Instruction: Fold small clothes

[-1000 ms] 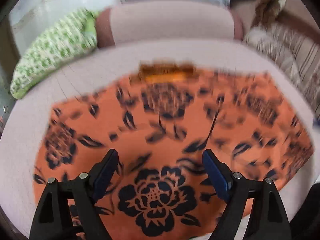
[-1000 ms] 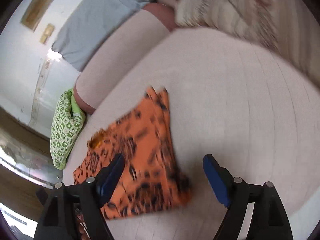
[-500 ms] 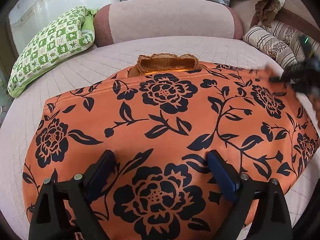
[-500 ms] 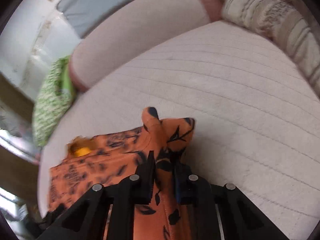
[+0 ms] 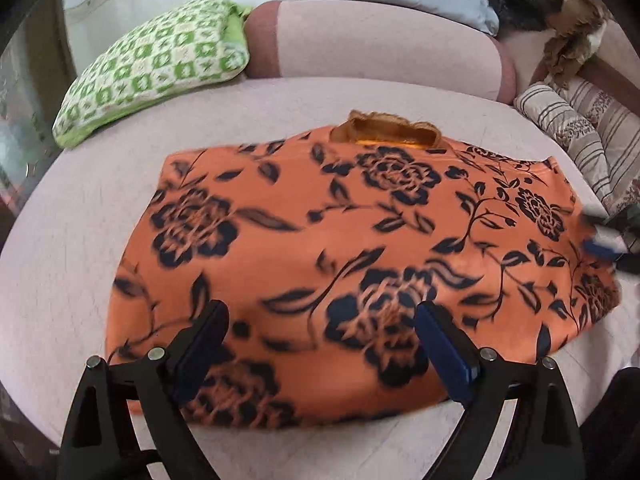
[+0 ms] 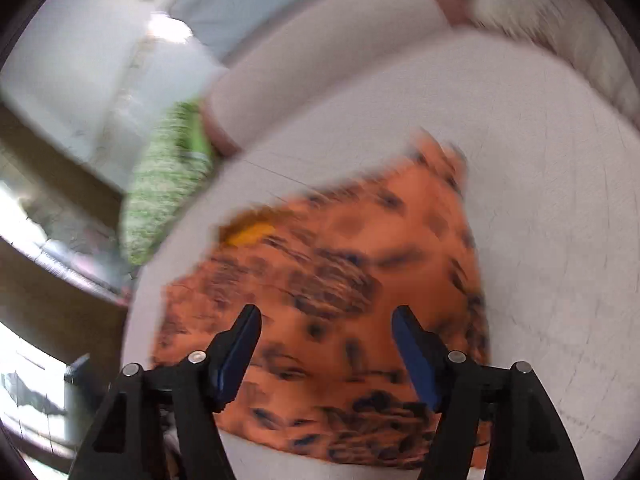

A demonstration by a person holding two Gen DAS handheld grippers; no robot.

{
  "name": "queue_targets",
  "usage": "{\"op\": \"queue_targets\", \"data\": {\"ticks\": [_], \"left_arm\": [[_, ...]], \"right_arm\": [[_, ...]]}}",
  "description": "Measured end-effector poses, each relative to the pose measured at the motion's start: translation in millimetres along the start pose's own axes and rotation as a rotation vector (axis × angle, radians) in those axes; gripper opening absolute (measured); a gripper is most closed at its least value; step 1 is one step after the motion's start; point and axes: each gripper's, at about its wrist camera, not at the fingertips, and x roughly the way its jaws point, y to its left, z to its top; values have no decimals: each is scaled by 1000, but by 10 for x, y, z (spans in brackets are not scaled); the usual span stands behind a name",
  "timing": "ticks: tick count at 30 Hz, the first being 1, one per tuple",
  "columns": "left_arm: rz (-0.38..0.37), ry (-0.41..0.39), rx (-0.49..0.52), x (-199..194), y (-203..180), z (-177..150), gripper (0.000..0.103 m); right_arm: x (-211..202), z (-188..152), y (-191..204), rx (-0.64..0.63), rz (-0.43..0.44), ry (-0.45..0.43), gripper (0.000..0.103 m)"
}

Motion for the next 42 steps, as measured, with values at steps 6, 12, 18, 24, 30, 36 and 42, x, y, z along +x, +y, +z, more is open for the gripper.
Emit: {"op": "queue_targets", "data": {"ticks": [6, 12, 18, 24, 30, 36, 42], "left_arm": [[15, -31, -21, -174, 114, -40, 95], [29, -49, 1, -158, -16, 17, 95], [18, -51, 9, -111, -151, 46, 95], [60, -103, 0, -178, -122, 86, 95], [84, 4, -7, 117, -74, 102, 94], [86, -27, -13, 32, -81, 159, 94], [105, 100, 42, 430, -93, 22, 94]], "right_arm": [[-591, -315, 116, 46, 122, -144, 79], [-538, -1013, 45, 174, 196, -46, 81], [-355, -1001, -275, 371, 217, -85, 81], [-354, -834, -353, 426, 220, -144, 80], [-272, -714, -229, 359, 157, -171, 78], [-331, -634, -97, 282, 105, -197, 78], [-156, -537, -162, 237, 25, -153, 49]]}}
